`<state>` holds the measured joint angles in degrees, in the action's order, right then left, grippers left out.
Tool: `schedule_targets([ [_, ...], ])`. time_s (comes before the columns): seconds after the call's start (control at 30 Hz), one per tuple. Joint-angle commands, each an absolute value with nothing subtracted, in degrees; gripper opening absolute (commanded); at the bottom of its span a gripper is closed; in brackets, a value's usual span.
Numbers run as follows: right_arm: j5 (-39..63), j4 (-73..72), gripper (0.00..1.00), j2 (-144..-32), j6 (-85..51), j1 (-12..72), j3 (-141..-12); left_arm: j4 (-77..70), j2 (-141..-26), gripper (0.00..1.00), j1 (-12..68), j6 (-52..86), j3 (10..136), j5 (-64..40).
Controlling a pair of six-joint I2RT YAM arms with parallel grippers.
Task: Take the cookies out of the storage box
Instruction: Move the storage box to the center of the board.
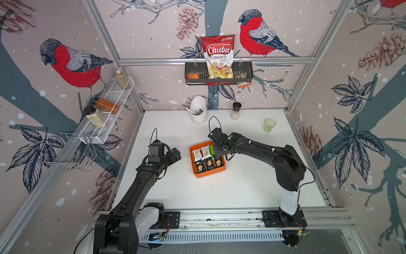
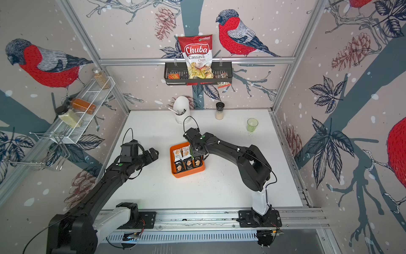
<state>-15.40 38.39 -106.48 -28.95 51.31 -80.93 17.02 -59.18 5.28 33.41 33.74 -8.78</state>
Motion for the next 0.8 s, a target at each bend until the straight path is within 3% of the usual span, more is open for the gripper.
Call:
schedule_targets([
  [0.0, -13.69, 33.07, 0.0, -100.89, -31.66, 51.07, -74.59, 17.07, -58.71, 0.97, 6.89, 36.06, 34.29, -10.96],
  [0.47, -11.21, 22.75, 0.03, -85.83, -29.79, 44.1, -52.77, 17.35, -56.97, 0.97, 22.12, 47.83, 32.86, -4.89],
  [0.77, -7.65, 20.79, 0.09, -82.95, -25.57, 38.81, -49.31, 18.0, -58.01, 0.97, 29.11, 53.85, 33.66, -0.53],
])
